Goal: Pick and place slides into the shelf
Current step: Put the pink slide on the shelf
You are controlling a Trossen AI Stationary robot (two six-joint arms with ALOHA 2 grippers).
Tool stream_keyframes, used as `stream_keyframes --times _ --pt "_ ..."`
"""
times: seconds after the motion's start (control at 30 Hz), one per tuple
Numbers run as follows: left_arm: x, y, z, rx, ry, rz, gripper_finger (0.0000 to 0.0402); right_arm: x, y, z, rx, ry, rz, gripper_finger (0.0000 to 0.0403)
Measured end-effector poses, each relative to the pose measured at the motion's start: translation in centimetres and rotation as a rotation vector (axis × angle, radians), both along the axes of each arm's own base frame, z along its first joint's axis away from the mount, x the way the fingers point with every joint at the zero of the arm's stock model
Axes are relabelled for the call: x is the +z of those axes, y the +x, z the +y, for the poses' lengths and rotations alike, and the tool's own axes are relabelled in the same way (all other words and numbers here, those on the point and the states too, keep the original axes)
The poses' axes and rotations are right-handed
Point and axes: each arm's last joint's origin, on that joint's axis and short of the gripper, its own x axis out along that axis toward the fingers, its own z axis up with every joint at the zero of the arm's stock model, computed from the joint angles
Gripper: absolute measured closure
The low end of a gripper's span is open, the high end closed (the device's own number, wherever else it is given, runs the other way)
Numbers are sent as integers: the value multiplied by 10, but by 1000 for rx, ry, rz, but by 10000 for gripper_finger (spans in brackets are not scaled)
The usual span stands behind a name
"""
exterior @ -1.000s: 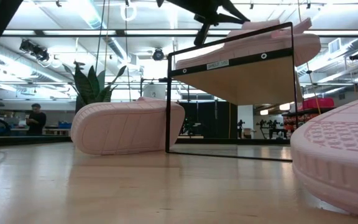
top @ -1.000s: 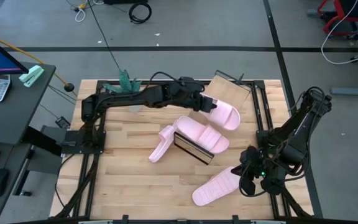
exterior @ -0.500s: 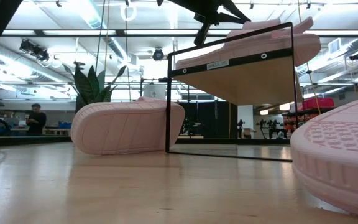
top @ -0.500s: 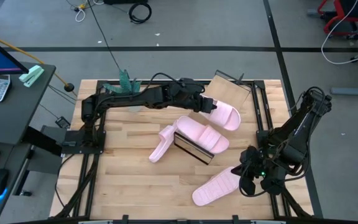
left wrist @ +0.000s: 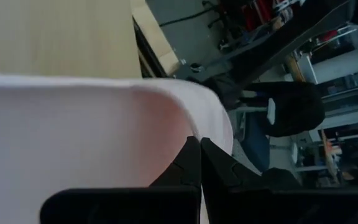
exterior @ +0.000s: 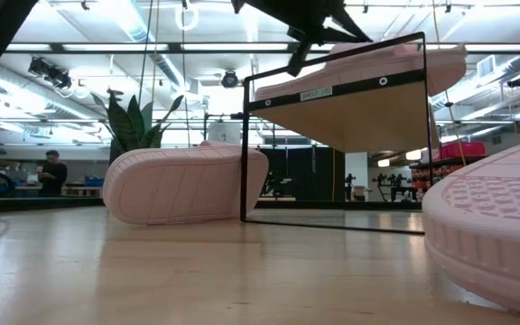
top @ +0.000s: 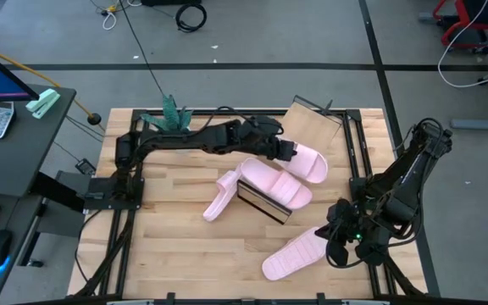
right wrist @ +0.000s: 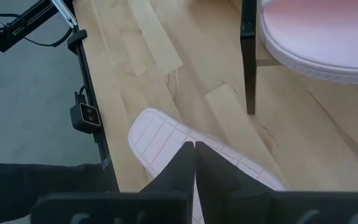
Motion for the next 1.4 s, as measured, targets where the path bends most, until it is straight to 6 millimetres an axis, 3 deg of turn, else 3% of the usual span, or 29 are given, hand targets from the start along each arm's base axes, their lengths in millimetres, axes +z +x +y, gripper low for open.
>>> stream_keyframes --times 0.87,1.13,1.4 --pt "-6 1 -2 -8 24 37 401 0 0 0 2 -2 0 384" --pt "-22 8 1 -1 15 78 401 0 0 0 2 -1 0 384" --pt "-22 8 1 -4 19 77 401 0 0 0 2 -1 0 384"
